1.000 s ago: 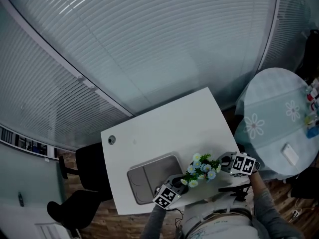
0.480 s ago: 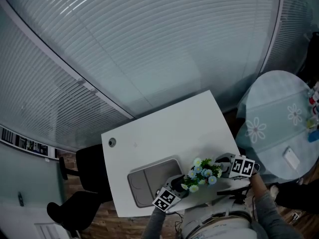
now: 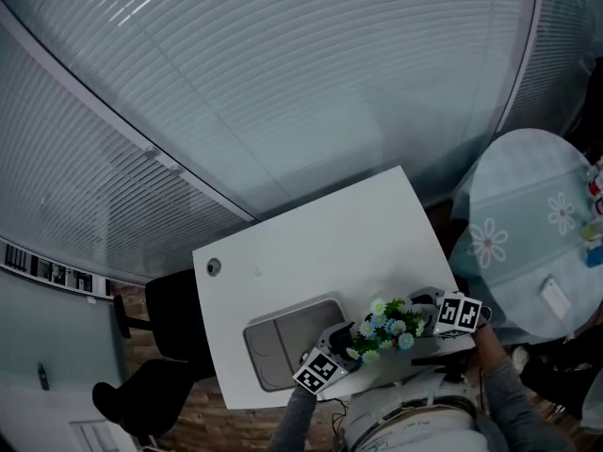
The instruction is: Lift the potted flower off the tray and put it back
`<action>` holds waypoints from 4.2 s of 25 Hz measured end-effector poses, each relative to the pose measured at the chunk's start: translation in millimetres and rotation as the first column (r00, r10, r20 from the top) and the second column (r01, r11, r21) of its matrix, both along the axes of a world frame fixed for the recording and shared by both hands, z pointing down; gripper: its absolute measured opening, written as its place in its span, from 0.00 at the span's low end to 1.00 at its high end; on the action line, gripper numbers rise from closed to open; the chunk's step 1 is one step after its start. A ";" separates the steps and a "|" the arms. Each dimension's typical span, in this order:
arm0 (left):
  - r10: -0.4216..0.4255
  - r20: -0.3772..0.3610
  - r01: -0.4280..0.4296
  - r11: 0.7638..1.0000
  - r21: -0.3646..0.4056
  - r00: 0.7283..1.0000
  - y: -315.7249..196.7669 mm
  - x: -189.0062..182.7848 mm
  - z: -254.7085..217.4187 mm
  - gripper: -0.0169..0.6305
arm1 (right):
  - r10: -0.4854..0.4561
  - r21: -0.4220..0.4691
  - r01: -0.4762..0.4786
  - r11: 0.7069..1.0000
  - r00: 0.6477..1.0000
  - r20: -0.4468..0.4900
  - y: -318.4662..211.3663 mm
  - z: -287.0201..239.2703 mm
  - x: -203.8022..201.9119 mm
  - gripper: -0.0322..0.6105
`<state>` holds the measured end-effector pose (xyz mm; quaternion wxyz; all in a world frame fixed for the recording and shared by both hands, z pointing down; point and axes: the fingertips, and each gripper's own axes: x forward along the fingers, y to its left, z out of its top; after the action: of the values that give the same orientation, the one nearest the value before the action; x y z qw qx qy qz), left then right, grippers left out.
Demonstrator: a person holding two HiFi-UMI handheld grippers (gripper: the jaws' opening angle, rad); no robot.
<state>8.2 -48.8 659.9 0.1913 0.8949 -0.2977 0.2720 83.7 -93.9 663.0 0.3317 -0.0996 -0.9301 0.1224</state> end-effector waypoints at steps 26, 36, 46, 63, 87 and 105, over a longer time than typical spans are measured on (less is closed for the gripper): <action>0.100 -0.023 -0.100 0.995 0.002 0.995 -23.7 18.7 7.6 0.64 | -0.053 -0.022 0.053 0.998 0.999 -0.005 7.3 2.9 -15.2 0.60; 0.110 0.019 -0.110 0.994 0.004 0.994 -24.3 25.8 7.3 0.65 | -0.052 -0.006 0.052 0.999 0.999 -0.001 10.2 -0.3 -13.0 0.61; 0.097 0.021 -0.098 0.995 0.014 0.995 -26.1 22.8 4.6 0.65 | -0.066 0.016 0.066 0.998 0.998 -0.017 4.5 2.3 -14.7 0.61; 0.052 0.040 -0.054 0.998 0.035 0.998 -15.6 23.7 -25.8 0.65 | -0.123 0.041 0.125 0.991 0.991 -0.045 13.2 -28.4 -12.6 0.61; -0.038 0.085 0.032 0.997 0.073 0.996 -1.0 28.4 -70.5 0.65 | -0.216 0.096 0.217 0.971 0.976 -0.023 23.8 -72.3 -8.8 0.61; -0.101 0.091 0.094 0.992 0.081 0.991 13.4 7.5 -80.2 0.65 | -0.268 0.113 0.266 0.957 0.964 -0.004 35.4 -83.6 -31.5 0.61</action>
<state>15.7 -35.4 579.7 0.1556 0.8720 -0.3601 0.2928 52.2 -58.6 579.4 0.3449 -0.2061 -0.9155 0.0234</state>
